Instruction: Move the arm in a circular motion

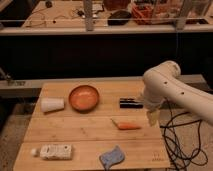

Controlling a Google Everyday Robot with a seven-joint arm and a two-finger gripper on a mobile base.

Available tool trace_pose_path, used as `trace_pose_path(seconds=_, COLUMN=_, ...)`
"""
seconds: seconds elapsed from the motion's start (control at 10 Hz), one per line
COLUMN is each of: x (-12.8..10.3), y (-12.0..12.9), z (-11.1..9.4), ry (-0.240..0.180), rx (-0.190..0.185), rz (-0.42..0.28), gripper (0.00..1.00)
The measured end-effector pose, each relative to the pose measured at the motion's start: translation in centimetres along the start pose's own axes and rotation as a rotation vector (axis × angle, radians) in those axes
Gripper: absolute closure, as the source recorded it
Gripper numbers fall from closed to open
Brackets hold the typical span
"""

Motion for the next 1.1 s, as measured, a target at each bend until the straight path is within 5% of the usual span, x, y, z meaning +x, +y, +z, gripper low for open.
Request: trace_pose_path(seconds=1.1, x=-9.9, y=-1.2, z=0.8, ry=0.023, rx=-0.021, rz=-0.186, gripper=0.20)
